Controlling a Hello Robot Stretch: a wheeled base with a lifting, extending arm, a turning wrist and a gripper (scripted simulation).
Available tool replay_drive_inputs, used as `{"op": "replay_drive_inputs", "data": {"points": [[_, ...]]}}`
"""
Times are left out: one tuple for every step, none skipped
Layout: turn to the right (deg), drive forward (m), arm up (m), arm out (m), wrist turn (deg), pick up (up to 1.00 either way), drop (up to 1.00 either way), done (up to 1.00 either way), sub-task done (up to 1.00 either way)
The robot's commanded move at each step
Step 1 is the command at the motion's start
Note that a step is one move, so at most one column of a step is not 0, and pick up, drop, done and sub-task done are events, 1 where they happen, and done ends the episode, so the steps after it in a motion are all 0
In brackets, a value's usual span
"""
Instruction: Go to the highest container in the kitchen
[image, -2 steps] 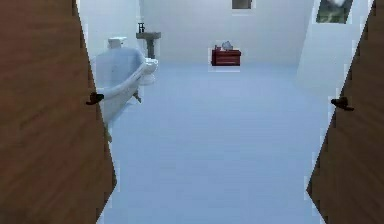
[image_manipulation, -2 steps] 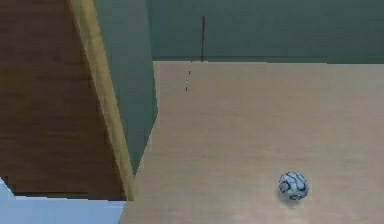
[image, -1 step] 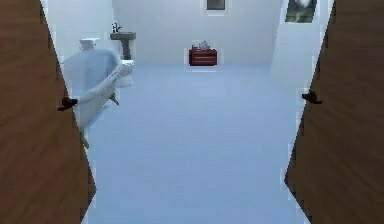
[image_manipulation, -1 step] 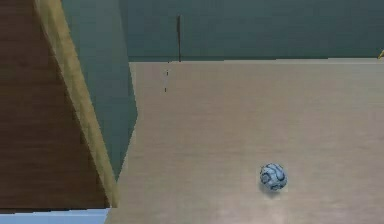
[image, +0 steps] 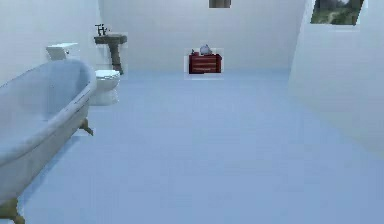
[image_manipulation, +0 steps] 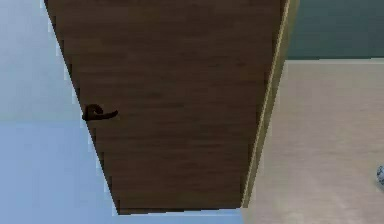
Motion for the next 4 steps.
{"op": "replay_drive_inputs", "data": {"points": [[3.0, 0.0, 0.0, 0.0, 0.0, 0.0, 0.0, 0.0, 0.0], [0.0, 0.65, 0.0, 0.0, 0.0, 0.0, 0.0, 0.0, 0.0], [15.0, 0.0, 0.0, 0.0, 0.0, 0.0, 0.0, 0.0, 0.0], [0.0, 1.0, 0.0, 0.0, 0.0, 0.0, 0.0, 0.0, 0.0]]}}
